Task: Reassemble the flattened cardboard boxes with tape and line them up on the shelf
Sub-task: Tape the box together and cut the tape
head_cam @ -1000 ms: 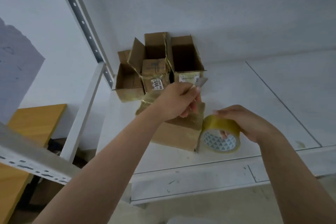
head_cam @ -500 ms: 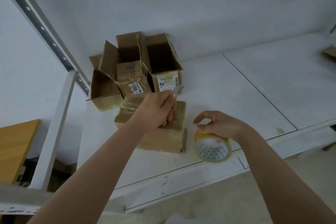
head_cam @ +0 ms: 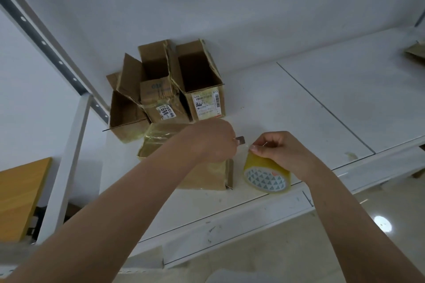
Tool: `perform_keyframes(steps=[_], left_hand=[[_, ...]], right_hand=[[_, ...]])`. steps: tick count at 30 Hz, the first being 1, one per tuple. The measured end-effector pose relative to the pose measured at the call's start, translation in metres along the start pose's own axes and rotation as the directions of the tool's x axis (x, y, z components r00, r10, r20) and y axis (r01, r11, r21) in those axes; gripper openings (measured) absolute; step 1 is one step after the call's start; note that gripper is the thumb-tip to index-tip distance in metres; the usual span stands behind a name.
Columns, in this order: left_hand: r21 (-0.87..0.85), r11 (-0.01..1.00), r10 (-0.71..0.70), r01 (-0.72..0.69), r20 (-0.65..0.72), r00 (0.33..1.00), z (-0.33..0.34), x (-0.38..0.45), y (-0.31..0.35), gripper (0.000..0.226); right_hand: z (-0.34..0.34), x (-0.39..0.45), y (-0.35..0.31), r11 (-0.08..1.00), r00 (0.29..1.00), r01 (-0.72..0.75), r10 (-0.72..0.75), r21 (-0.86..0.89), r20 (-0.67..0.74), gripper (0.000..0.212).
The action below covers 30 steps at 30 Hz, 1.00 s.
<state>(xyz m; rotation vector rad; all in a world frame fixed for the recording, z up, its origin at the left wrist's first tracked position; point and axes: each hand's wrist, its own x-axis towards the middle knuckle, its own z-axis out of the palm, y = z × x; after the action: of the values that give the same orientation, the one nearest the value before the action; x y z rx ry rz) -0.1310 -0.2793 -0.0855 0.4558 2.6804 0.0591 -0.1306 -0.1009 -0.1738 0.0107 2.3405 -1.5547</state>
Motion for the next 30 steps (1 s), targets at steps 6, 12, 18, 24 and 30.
perform_keyframes(steps=[6,12,18,24,30], left_hand=[[0.158,0.986,-0.068,0.055,0.076,0.995,-0.005,0.005,0.013,0.029],[0.211,0.977,-0.001,0.016,-0.071,0.997,-0.003,-0.005,0.006,0.029],[-0.166,0.984,-0.125,0.070,-0.353,0.927,0.017,-0.004,-0.006,0.022],[-0.144,0.938,-0.342,0.315,-0.533,0.774,0.051,0.006,0.011,0.043],[-0.150,0.941,-0.339,0.304,-0.461,0.820,0.045,0.008,0.009,0.033]], right_hand=[[-0.003,-0.007,-0.008,0.998,0.995,0.056,-0.059,-0.038,-0.083,0.014],[0.002,-0.008,-0.009,0.999,0.992,0.038,-0.041,-0.029,-0.117,0.015],[0.011,-0.008,-0.004,0.996,0.997,-0.037,0.043,0.083,-0.067,0.021],[0.019,-0.006,0.012,0.991,0.989,-0.097,0.106,0.093,-0.102,0.029],[0.010,-0.007,0.017,0.983,0.971,-0.088,0.120,0.159,-0.204,0.031]])
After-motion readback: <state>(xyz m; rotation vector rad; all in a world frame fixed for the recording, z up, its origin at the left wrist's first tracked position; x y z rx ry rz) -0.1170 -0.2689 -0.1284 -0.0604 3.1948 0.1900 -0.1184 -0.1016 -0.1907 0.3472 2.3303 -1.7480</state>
